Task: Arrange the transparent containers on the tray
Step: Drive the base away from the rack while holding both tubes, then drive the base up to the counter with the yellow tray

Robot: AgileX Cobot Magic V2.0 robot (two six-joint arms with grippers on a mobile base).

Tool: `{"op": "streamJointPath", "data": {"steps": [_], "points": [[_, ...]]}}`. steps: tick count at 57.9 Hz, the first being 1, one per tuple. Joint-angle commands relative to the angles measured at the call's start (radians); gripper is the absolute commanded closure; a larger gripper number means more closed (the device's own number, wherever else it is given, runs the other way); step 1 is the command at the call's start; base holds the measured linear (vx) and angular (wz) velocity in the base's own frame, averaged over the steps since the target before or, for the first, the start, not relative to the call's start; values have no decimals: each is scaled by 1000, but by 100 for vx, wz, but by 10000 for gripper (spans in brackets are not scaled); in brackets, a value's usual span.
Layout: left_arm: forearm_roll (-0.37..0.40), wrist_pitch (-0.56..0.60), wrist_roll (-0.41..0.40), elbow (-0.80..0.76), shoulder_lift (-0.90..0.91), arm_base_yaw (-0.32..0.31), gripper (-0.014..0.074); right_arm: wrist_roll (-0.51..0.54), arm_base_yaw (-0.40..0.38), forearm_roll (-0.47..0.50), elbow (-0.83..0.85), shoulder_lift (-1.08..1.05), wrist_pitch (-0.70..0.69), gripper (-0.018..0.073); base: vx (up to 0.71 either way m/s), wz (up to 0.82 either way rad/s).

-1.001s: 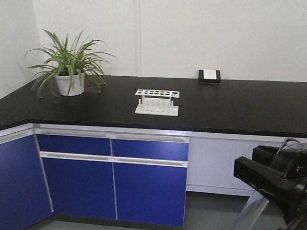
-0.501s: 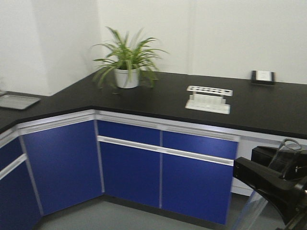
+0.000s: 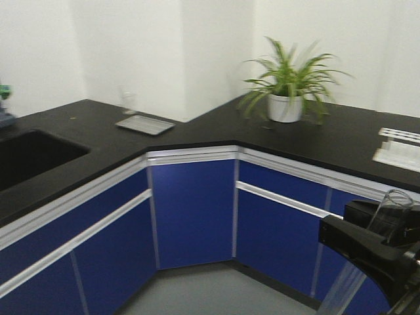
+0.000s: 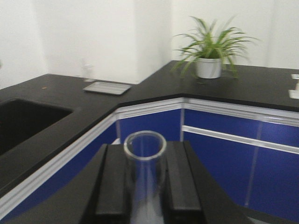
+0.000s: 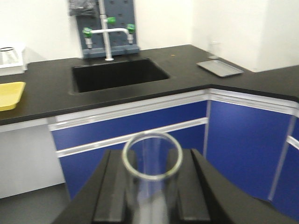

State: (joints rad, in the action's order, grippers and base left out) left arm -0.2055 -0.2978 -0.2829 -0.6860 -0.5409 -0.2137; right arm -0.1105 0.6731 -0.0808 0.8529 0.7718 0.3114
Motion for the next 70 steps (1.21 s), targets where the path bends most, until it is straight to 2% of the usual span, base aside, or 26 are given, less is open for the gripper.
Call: {"op": "streamJointPath", "data": {"steps": [1, 70], "points": [[-3, 80, -1, -37, -3, -5, 486, 6, -5, -10, 30, -4, -90, 571, 2, 58], [-3, 80, -1, -37, -3, -5, 486, 6, -5, -10, 30, -4, -90, 571, 12, 56]]}}
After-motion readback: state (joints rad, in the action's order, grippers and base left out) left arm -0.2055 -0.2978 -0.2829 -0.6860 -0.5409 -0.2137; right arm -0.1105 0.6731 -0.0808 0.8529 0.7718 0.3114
